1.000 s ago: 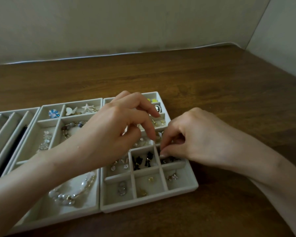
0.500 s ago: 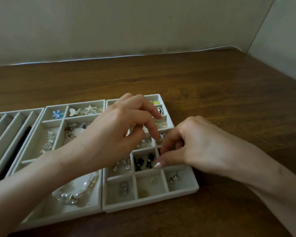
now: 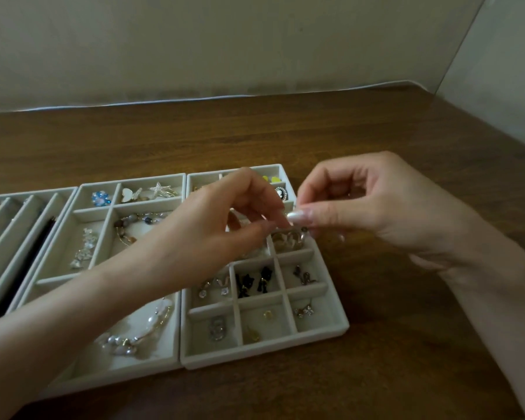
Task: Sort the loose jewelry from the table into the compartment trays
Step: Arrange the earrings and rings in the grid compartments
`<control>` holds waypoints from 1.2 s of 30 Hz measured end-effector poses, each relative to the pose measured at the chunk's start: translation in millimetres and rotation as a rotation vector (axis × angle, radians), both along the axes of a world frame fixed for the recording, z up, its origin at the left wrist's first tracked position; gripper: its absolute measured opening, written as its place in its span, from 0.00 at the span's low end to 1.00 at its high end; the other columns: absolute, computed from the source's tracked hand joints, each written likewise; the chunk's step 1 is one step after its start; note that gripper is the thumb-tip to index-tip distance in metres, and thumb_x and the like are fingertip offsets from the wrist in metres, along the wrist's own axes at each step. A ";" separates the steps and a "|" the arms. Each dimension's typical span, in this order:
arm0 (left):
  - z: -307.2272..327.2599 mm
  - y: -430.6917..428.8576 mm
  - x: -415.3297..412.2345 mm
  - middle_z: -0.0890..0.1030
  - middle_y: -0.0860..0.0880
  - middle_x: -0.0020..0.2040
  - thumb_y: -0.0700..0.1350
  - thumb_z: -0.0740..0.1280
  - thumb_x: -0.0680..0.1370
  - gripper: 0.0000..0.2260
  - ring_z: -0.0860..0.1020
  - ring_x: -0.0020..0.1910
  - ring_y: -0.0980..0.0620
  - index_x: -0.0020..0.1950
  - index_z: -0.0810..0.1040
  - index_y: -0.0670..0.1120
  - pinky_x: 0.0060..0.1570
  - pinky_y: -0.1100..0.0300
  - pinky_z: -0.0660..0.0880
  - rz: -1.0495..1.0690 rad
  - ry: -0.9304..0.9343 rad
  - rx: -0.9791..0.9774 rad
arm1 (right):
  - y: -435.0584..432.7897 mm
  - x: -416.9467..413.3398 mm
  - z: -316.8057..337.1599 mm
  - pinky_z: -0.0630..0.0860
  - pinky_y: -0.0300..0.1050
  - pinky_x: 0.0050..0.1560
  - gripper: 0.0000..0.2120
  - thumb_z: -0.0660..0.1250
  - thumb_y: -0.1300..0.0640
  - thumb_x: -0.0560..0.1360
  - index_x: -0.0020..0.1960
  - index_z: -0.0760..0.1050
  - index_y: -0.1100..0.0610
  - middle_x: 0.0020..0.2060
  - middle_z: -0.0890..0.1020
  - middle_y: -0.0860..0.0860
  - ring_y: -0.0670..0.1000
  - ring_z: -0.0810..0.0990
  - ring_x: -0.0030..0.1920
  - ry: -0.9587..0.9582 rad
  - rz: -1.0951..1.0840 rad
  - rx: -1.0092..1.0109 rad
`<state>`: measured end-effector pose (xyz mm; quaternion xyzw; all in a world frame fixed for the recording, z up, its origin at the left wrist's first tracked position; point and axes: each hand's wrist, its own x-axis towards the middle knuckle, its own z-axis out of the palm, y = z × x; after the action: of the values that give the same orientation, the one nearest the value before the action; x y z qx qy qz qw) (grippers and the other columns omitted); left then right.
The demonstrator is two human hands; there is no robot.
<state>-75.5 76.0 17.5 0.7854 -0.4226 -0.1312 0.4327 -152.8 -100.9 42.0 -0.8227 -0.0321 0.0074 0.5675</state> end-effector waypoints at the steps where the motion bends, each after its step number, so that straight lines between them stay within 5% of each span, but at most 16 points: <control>1: 1.1 -1.0 -1.6 0.83 0.58 0.43 0.40 0.65 0.75 0.06 0.80 0.40 0.63 0.52 0.75 0.47 0.37 0.72 0.75 0.003 0.161 -0.022 | -1.5 0.0 0.3 0.74 0.32 0.31 0.03 0.71 0.59 0.65 0.38 0.78 0.55 0.32 0.82 0.47 0.42 0.79 0.33 -0.037 0.019 0.029; 5: 2.6 1.8 0.8 0.85 0.46 0.45 0.46 0.65 0.74 0.13 0.81 0.40 0.56 0.55 0.75 0.41 0.36 0.67 0.76 -0.048 0.591 -0.064 | -1.7 4.4 -7.2 0.74 0.33 0.35 0.05 0.72 0.61 0.70 0.41 0.78 0.53 0.35 0.81 0.46 0.42 0.79 0.35 -0.153 0.053 -0.063; 11: -1.4 1.2 0.0 0.83 0.46 0.41 0.45 0.67 0.67 0.12 0.79 0.38 0.56 0.48 0.79 0.41 0.39 0.65 0.74 -0.011 0.654 -0.090 | -3.4 6.8 -8.8 0.73 0.34 0.37 0.06 0.73 0.60 0.70 0.42 0.77 0.52 0.37 0.80 0.46 0.43 0.77 0.37 -0.167 0.099 -0.139; 16: -1.9 -2.3 -4.9 0.84 0.48 0.37 0.41 0.69 0.69 0.05 0.80 0.34 0.58 0.43 0.78 0.42 0.33 0.69 0.74 0.079 0.465 -0.123 | -10.1 5.6 -3.5 0.79 0.38 0.40 0.07 0.67 0.70 0.71 0.43 0.80 0.60 0.38 0.84 0.52 0.48 0.84 0.39 0.035 0.142 -0.023; 20: -4.4 -2.2 -5.5 0.83 0.49 0.38 0.39 0.69 0.71 0.02 0.81 0.36 0.56 0.42 0.79 0.44 0.35 0.68 0.76 0.137 0.245 -0.113 | -12.3 6.3 -3.0 0.81 0.43 0.43 0.08 0.65 0.64 0.71 0.49 0.80 0.63 0.41 0.85 0.57 0.53 0.85 0.43 0.175 0.137 0.055; 24: -4.3 -1.3 -6.0 0.83 0.49 0.40 0.41 0.71 0.70 0.03 0.81 0.40 0.51 0.42 0.79 0.46 0.43 0.58 0.79 0.126 0.162 -0.100 | -5.6 7.1 -5.6 0.80 0.39 0.38 0.07 0.70 0.61 0.65 0.43 0.80 0.61 0.37 0.84 0.56 0.51 0.84 0.37 0.111 0.063 0.035; 31: -4.5 -2.2 -5.4 0.82 0.55 0.39 0.39 0.72 0.68 0.07 0.79 0.37 0.57 0.43 0.78 0.47 0.42 0.58 0.78 0.097 0.138 -0.110 | -5.5 7.2 -6.4 0.82 0.43 0.38 0.09 0.71 0.69 0.67 0.44 0.77 0.59 0.37 0.84 0.56 0.52 0.84 0.37 0.104 0.014 -0.026; 36: -8.9 -1.6 -6.0 0.81 0.57 0.38 0.42 0.74 0.69 0.07 0.79 0.41 0.61 0.41 0.79 0.53 0.40 0.68 0.74 0.029 -0.182 -0.027 | -4.8 6.5 -4.9 0.79 0.37 0.35 0.09 0.72 0.69 0.66 0.43 0.79 0.58 0.36 0.84 0.54 0.49 0.84 0.36 0.177 0.021 -0.145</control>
<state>-81.5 74.4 8.6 0.7942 -0.4505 -0.0475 0.4049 -146.4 -105.7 37.1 -0.8575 0.0103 0.0881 0.5068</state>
